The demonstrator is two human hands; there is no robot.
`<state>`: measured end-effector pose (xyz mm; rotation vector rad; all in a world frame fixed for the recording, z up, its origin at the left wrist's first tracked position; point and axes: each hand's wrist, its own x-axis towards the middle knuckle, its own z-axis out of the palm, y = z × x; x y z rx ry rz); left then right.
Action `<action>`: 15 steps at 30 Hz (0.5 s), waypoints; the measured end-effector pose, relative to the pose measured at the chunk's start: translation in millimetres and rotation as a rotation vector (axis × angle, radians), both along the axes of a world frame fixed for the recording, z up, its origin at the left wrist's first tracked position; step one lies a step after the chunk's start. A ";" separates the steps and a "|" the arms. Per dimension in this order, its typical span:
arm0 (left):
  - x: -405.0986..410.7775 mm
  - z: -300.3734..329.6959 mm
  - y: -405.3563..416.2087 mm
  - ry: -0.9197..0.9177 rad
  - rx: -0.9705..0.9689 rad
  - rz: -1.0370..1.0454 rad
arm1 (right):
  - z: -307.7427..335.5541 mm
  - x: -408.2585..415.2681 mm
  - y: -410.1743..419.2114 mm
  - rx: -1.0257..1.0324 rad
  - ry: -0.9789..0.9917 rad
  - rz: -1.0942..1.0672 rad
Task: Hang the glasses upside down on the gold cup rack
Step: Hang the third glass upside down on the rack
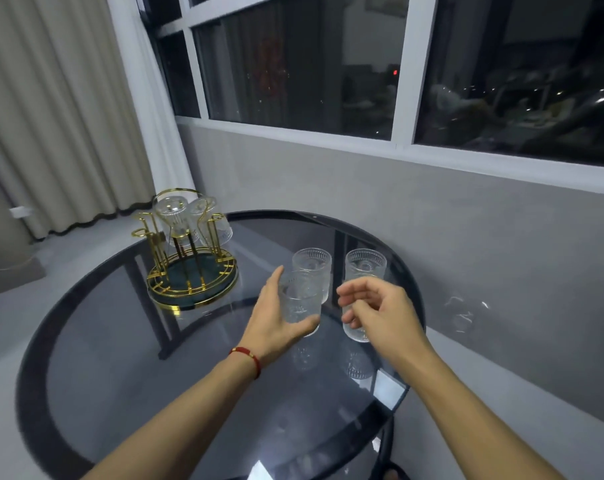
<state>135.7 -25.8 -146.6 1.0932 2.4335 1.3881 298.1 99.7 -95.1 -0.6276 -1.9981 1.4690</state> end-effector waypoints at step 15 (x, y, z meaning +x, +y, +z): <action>-37.9 24.2 -67.6 -0.060 0.042 0.104 | -20.0 -45.9 -26.9 -0.475 -0.225 0.224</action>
